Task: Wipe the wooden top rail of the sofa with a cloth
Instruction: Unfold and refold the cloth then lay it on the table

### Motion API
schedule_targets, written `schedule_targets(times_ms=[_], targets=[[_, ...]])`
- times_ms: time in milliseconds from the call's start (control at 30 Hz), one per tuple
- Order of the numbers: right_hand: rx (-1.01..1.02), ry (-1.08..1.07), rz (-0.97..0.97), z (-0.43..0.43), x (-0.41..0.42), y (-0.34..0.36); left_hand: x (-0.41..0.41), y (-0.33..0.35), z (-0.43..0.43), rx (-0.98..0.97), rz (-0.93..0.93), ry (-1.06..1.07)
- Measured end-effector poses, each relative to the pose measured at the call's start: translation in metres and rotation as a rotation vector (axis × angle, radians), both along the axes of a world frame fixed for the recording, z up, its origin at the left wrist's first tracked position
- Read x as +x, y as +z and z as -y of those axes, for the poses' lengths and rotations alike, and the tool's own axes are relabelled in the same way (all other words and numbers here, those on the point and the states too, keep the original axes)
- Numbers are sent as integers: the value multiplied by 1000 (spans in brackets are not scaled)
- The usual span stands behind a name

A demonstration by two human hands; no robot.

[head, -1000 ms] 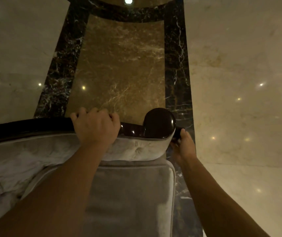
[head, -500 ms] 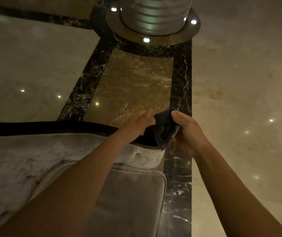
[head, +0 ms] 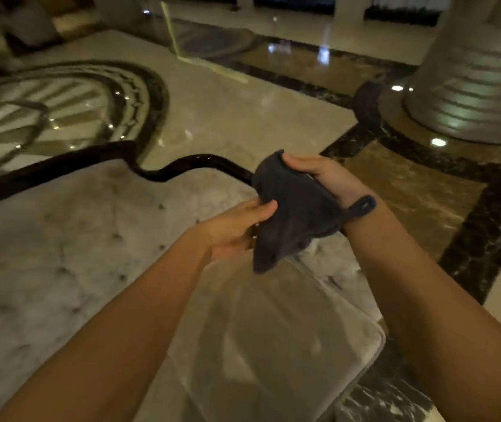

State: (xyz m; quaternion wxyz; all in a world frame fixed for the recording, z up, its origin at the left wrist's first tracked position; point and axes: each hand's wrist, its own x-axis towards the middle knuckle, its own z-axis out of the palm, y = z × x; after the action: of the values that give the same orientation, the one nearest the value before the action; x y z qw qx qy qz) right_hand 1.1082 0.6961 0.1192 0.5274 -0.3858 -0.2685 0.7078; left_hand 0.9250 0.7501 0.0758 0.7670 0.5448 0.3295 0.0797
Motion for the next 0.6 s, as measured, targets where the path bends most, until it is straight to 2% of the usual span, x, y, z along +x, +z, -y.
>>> schedule_targets(times_ms=[67, 133, 167, 267, 367, 467, 600], targets=[[3, 172, 66, 12, -77, 11, -88, 13, 35, 84, -10, 120], [23, 222, 85, 9, -101, 13, -118, 17, 49, 101, -113, 137], [53, 306, 126, 19, -141, 17, -162, 24, 74, 139, -156, 189], [127, 466, 270, 47, -232, 25, -269, 34, 136, 301, -371, 297], [90, 650, 362, 83, -325, 17, -376, 34, 210, 425, -613, 381], [38, 758, 383, 114, -401, 5, -458, 31, 276, 437, -791, 451], [74, 911, 498, 151, -498, -9, -542, 25, 372, 316, -819, 653]])
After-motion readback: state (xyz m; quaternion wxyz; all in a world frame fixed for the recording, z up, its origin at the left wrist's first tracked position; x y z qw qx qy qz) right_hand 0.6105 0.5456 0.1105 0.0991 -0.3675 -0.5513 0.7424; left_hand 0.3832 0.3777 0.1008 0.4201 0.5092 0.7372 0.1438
